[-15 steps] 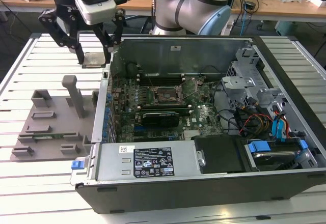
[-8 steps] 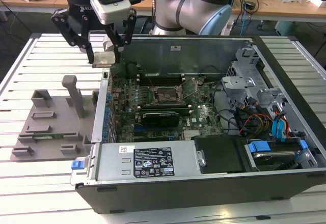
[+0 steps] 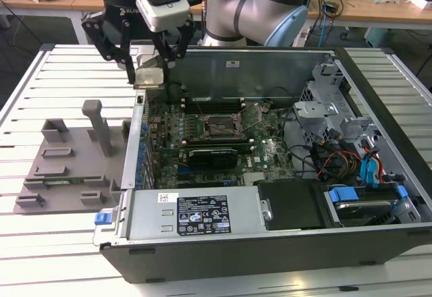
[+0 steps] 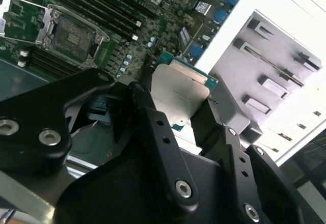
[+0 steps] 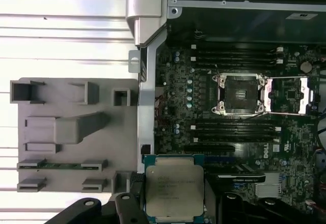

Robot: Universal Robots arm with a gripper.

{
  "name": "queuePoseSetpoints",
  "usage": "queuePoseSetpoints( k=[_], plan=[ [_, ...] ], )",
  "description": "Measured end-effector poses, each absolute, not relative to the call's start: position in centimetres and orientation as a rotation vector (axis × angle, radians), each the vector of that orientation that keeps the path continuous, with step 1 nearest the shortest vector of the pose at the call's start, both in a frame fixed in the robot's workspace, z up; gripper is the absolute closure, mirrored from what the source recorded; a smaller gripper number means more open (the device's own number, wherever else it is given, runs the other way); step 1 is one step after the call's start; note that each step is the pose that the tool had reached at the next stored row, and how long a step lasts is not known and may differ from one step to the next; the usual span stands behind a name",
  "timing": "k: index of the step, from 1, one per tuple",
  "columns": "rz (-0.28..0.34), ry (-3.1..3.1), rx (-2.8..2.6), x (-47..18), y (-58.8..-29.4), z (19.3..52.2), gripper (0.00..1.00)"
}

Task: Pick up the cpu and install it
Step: 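Pick up the cpu and move it towards the insertion slot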

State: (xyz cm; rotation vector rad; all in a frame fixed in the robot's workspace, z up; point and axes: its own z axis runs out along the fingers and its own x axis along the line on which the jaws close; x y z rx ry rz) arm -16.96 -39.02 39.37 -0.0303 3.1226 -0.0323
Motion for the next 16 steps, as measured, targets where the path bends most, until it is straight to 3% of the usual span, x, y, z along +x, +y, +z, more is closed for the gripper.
queuePoseSetpoints(
  k=[16],
  plan=[
    [-0.032,3.126,-0.03,-13.7,-37.8,38.7,0.45]
  ],
)
